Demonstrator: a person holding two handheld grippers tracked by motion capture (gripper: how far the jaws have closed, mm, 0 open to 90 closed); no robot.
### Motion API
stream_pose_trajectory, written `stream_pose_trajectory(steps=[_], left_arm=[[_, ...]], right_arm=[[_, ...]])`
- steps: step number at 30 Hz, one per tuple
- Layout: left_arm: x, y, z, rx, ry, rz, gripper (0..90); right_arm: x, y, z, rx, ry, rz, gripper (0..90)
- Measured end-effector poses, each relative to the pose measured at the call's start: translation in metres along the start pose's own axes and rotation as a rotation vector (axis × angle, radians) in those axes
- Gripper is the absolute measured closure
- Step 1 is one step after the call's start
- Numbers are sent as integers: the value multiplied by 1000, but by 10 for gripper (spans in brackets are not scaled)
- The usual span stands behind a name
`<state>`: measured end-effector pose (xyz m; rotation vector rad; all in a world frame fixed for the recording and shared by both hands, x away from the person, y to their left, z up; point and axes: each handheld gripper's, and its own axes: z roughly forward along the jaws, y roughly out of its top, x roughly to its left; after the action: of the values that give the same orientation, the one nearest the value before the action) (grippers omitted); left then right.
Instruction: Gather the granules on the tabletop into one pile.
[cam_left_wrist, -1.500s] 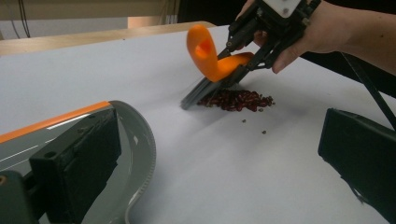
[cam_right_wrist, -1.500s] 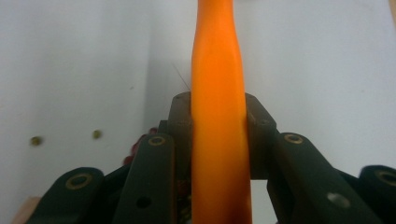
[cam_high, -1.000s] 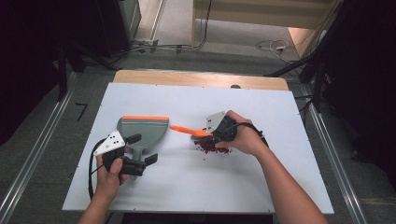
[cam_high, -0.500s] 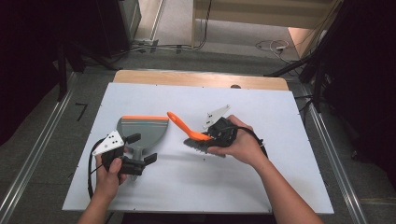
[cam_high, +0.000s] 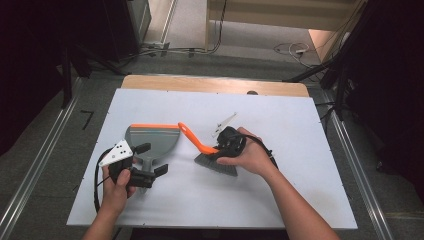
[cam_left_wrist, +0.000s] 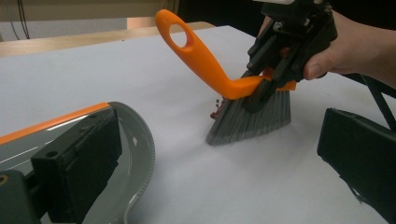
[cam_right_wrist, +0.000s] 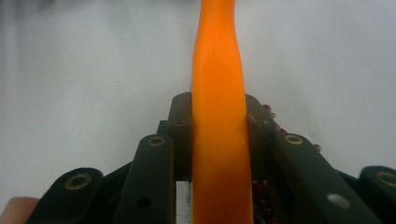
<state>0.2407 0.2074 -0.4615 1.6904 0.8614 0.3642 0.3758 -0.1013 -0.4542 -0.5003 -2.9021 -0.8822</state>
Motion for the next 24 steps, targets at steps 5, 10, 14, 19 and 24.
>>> stream_pose_trajectory(steps=[5, 10, 14, 19, 24], left_arm=[[0, 0, 0, -1, 0, -2, 4], [-1, 0, 1, -2, -2, -1, 4], [0, 0, 1, 0, -2, -3, 4], [0, -1, 1, 1, -1, -5, 4], [-1, -1, 1, 0, -4, -5, 4]], right_arm=[[-12, -4, -5, -17, -30, 69, 686], [-20, -8, -12, -33, -88, 122, 686], [-22, -10, -19, -49, -101, 141, 687], [-21, -14, -41, -140, -92, 193, 686], [-19, -28, -67, -202, -203, 265, 686]])
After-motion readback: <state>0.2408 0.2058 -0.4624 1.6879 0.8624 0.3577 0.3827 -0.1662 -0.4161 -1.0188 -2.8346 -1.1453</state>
